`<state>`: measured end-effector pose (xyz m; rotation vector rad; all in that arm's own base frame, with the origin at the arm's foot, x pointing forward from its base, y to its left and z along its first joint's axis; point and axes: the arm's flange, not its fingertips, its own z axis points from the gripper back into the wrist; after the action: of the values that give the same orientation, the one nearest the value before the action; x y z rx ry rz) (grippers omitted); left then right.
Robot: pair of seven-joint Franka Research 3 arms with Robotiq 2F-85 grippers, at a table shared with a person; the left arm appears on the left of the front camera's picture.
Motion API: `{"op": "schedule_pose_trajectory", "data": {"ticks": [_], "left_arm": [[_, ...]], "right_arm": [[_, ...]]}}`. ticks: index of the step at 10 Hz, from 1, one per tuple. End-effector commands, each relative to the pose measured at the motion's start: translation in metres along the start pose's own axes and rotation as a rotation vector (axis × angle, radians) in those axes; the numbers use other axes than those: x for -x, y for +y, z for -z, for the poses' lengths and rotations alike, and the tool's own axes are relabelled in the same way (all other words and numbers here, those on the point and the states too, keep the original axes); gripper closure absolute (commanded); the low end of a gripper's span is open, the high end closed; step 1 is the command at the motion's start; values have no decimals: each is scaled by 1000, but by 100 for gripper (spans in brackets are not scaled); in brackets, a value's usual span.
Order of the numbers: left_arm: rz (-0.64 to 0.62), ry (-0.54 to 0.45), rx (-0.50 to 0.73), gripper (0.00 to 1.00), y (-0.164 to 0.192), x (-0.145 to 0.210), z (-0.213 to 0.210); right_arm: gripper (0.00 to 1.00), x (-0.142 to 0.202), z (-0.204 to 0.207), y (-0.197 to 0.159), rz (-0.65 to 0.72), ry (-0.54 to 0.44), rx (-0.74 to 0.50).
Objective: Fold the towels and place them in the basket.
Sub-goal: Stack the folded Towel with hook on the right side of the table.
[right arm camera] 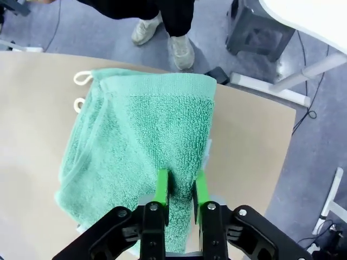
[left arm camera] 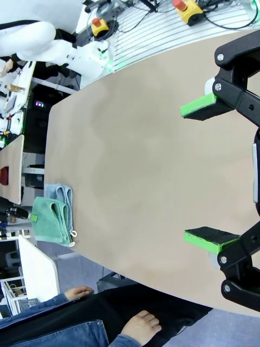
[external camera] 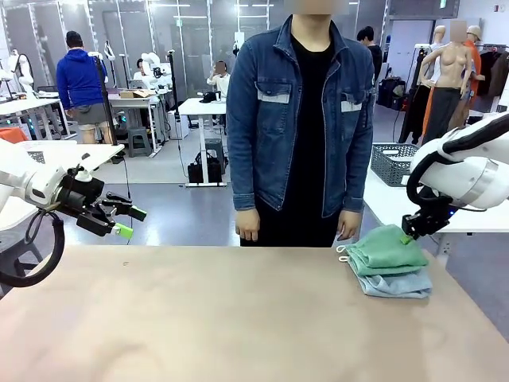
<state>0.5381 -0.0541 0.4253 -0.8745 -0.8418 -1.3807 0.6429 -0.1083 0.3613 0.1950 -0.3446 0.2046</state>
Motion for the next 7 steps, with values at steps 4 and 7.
{"op": "schedule_pose_trajectory", "data": {"ticks": [4,7], "left_arm": [[2,0,-1,0,0,-1,0],[2,0,-1,0,0,-1,0]], "right_arm": [[53,0,-15,-10,-46,17,33],[34,4,-78,4,-33,-11,74]]}}
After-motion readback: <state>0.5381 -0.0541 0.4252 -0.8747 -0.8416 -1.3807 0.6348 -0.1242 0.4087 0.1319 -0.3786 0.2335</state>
